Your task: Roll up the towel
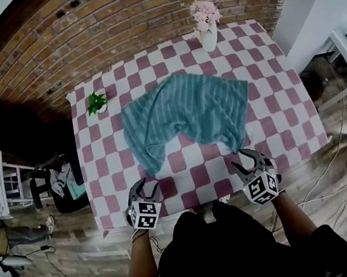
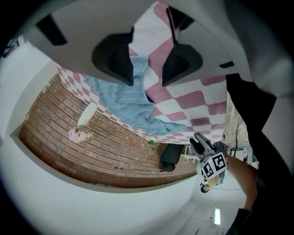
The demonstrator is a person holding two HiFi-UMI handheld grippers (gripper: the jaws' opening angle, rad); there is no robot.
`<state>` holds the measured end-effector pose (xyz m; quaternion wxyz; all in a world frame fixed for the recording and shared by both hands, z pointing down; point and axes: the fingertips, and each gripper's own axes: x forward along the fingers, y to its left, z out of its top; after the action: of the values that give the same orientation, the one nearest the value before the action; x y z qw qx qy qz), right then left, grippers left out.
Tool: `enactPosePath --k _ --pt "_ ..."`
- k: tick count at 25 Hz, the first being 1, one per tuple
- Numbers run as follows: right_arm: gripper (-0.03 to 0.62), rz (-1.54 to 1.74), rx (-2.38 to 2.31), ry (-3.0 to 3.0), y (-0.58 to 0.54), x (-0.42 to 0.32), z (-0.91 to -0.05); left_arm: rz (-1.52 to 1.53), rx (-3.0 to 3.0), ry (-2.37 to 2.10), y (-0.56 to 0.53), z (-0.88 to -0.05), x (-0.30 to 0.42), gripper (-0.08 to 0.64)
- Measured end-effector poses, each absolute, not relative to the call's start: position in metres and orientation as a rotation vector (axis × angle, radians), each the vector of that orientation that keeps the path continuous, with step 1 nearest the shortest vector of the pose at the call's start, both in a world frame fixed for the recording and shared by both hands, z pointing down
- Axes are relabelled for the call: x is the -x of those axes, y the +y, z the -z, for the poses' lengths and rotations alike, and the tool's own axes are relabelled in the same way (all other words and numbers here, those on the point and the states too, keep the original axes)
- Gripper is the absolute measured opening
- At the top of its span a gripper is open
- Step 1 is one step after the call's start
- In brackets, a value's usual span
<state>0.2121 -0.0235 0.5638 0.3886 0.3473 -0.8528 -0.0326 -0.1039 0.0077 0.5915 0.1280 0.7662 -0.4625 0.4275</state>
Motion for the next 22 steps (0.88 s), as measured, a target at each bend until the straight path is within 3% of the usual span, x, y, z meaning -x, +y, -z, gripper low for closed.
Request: enactPosePath --k 16,22 --pt "0.170 -0.070 -0.509 -2.080 -0.048 -0.229 -0.637 -1.401 -2.280 -1.063 -0.012 -0.630 0.110 0.186" --pt "0.063 -0.055 -0.416 -2.112 -0.036 -0.225 -0.641 -1.460 -2.327 -0.902 -0.007 -0.635 0.101 0.105"
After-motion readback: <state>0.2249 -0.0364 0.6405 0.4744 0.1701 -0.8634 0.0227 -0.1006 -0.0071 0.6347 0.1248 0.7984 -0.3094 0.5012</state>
